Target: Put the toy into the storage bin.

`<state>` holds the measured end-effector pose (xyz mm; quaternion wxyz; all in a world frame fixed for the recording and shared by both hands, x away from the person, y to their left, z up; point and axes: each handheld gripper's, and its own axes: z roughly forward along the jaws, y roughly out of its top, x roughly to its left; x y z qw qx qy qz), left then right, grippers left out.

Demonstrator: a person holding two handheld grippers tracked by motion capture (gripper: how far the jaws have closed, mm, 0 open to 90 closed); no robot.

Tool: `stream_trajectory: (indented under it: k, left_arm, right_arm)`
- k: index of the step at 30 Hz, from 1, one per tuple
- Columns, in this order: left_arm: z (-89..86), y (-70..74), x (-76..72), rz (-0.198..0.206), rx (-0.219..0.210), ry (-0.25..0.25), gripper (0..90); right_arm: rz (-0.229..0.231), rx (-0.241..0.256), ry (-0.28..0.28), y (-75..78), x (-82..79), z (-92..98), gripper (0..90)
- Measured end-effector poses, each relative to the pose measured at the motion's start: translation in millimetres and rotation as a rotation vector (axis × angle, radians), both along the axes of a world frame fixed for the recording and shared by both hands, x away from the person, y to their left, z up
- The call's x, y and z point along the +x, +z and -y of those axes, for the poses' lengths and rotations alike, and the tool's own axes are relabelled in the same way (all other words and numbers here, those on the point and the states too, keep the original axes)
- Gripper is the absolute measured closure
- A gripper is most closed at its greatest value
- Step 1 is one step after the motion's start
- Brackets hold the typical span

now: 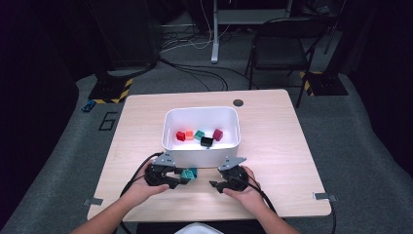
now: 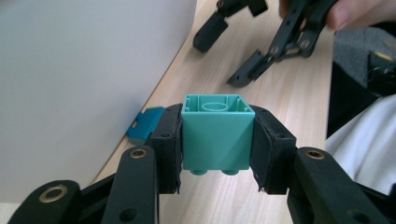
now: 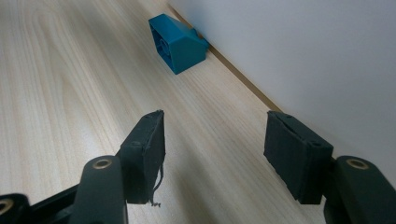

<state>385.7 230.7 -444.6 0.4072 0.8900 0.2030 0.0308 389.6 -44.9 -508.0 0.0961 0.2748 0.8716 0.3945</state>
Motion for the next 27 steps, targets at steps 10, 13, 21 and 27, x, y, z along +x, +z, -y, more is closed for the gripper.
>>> stream_trajectory:
  k: [10, 13, 21, 27]
  left_arm:
    - [-1.9, 45.0, 8.7, -0.011, -0.035, 0.006, 58.5]
    - [-2.2, 59.0, 12.9, 0.002, -0.038, 0.011, 58.5]
    - [-2.7, 90.3, 25.0, 0.032, -0.051, 0.017, 58.5]
    - [-1.0, 105.6, 40.1, 0.042, -0.059, 0.032, 58.5]
  right_arm:
    - [0.005, -0.004, 0.008, -0.5, 0.5, -0.2, 38.0]
    - [0.003, -0.004, 0.007, -0.8, 0.5, -0.5, 38.0]
    - [0.001, -0.006, 0.006, -1.6, 0.8, -0.6, 38.0]
    - [-0.001, -0.006, 0.006, -1.7, 0.7, -0.8, 38.0]
